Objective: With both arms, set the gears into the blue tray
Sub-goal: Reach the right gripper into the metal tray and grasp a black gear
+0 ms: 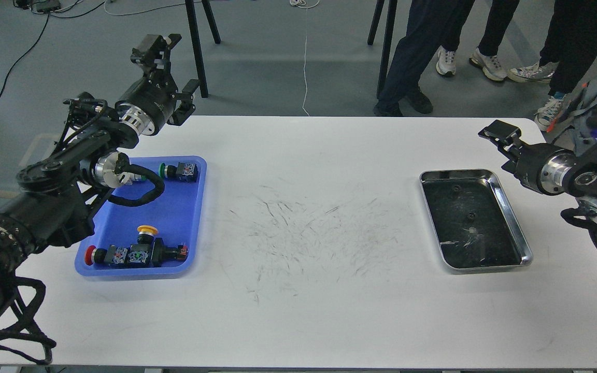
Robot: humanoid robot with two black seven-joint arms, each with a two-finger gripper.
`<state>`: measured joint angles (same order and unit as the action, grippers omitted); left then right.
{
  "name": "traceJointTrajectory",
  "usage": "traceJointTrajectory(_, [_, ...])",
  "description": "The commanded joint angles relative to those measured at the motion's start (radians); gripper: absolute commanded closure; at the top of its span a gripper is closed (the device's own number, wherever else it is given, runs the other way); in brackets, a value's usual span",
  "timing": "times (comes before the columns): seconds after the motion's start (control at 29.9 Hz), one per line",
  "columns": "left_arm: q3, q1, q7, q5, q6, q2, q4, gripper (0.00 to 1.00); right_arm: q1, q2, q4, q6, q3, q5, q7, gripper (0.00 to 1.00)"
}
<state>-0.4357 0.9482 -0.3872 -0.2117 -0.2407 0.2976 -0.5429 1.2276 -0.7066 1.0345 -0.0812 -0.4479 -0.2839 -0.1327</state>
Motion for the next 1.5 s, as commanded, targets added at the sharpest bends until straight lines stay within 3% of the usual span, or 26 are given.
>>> traceJointTrajectory(0.0, [0.000,0.000,-0.002,0.002,0.000,0.002,0.000,0.00,0.012,0.036,-0.002,0.000,-0.017,-0.185,0.042,0.02])
traceJointTrajectory(0.1, [0.000,0.000,-0.004,0.003,0.000,0.003,0.000,0.00,0.012,0.045,-0.007,0.000,-0.018,-0.291,0.138,0.04])
traceJointTrajectory(0.17, [-0.001,0.001,-0.004,0.005,0.000,0.003,0.000,0.00,0.016,0.045,0.001,0.009,-0.017,-0.326,0.171,0.04])
traceJointTrajectory(0.77, [-0.001,0.000,-0.007,0.005,0.011,-0.001,0.000,0.00,-0.010,0.133,-0.160,0.021,-0.144,-0.623,0.099,0.04])
traceJointTrajectory(1.47, [-0.001,-0.002,-0.007,0.003,0.011,0.002,0.001,0.00,-0.102,0.289,-0.321,0.021,-0.181,-0.643,0.064,0.07])
